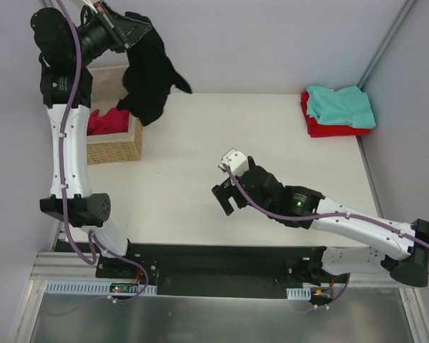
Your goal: Fold and stack the t-shirts
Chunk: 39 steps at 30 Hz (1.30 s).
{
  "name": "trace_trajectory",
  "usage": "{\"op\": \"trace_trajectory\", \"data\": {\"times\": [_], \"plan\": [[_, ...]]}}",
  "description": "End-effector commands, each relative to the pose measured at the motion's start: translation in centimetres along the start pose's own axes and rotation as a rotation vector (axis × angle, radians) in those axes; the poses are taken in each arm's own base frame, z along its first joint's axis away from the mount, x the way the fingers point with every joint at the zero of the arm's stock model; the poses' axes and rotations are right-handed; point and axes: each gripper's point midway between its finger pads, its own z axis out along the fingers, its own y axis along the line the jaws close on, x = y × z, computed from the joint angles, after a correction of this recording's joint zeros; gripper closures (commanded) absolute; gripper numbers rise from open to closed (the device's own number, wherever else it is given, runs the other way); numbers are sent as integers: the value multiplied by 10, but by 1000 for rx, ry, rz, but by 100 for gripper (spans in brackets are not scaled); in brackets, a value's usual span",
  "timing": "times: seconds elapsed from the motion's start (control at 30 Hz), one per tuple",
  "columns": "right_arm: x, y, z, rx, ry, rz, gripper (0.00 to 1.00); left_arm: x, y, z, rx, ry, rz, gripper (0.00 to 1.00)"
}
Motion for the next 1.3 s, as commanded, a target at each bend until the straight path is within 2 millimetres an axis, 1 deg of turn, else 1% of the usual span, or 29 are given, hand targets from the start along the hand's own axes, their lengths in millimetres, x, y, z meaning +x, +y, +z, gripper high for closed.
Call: {"op": "trace_trajectory", "data": {"times": [0.0, 0.07, 0.1, 0.13, 0.17, 0.2, 0.23, 0.27, 0.3, 0.33, 0.37, 0.4, 0.43, 0.47, 0.5, 0.53, 0.6, 0.63, 0.7, 0.8, 0.83, 0.9, 0.97, 1.03, 1.07, 1.1, 1.2, 1.23, 1.27], "plan": [[-14, -8, -12, 54, -63, 38, 5, -31, -110, -26, 297, -77, 92, 100], [-14, -12, -14, 76, -64, 42, 5, -16, -103, -23, 292, -33, 45, 100], [-14, -13, -16, 82, -67, 46, 5, -12, -108, -30, 288, -35, 54, 100], [-14, -15, -17, 90, -70, 50, 5, 16, -89, -19, 259, 25, 6, 100], [-13, -19, -19, 110, -66, 49, 5, 30, -81, -19, 240, 41, 19, 100], [-14, -22, -22, 121, -71, 61, 5, 38, -90, -29, 225, 27, 27, 100], [-13, -24, -25, 132, -72, 66, 5, 75, -58, -23, 158, 90, -28, 100], [-10, -29, -27, 151, -64, 66, 5, 94, -49, -26, 131, 112, -27, 100], [-9, -31, -29, 160, -61, 67, 5, 105, -51, -36, 103, 103, -32, 100], [-7, -34, -33, 168, -56, 66, 5, 157, -18, -37, 37, 189, -101, 100], [-6, -37, -35, 184, -56, 64, 5, 181, -12, -39, 22, 218, -104, 100], [-5, -40, -36, 194, -54, 63, 5, 201, -11, -46, 7, 240, -113, 86], [-4, -42, -38, 200, -54, 61, 5, 262, 1, -50, -25, 347, -162, 67], [-3, -45, -39, 214, -51, 57, 5, 287, 4, -53, -32, 380, -164, 46], [-3, -46, -40, 221, -50, 56, 5, 306, 5, -57, -41, 410, -162, 1], [-3, -48, -41, 227, -50, 54, 5, 344, 6, -65, -57, 480, -175, 1], [-2, -50, -42, 242, -47, 47, 5, 370, 4, -74, -59, 531, -171, 1], [-3, -51, -42, 250, -46, 47, 5, 375, -3, -77, -45, 542, -163, 1], [-3, -53, -42, 261, -43, 43, 5, 370, -8, -82, -33, 528, -150, 1], [-1, -57, -40, 289, -36, 31, 5, 345, -24, -85, -3, 494, -98, 1], [0, -59, -40, 304, -35, 27, 5, 345, -26, -91, -7, 516, -100, 1], [6, -63, -37, 328, -18, 10, 5, 334, -38, -97, 11, 512, -96, 1], [13, -71, -35, 364, 3, 8, 5, 335, -40, -109, -8, 535, -119, 1], [23, -71, -25, 355, 42, 24, 5, 346, -30, -120, -70, 571, -140, 1], [29, -80, -21, 370, 66, 49, 5, 347, -27, -126, -94, 568, -137, 1], [39, -81, -13, 370, 99, 62, 5, 353, -11, -131, -172, 561, -128, 1], [50, -87, 4, 360, 143, 100, 5, 372, 14, -152, -301, 619, -118, 1], [56, -85, 14, 345, 168, 108, 5, 374, 26, -156, -363, 619, -101, 1], [60, -94, 19, 366, 187, 137, 5, 385, 36, -167, -424, 669, -107, 1]]}}
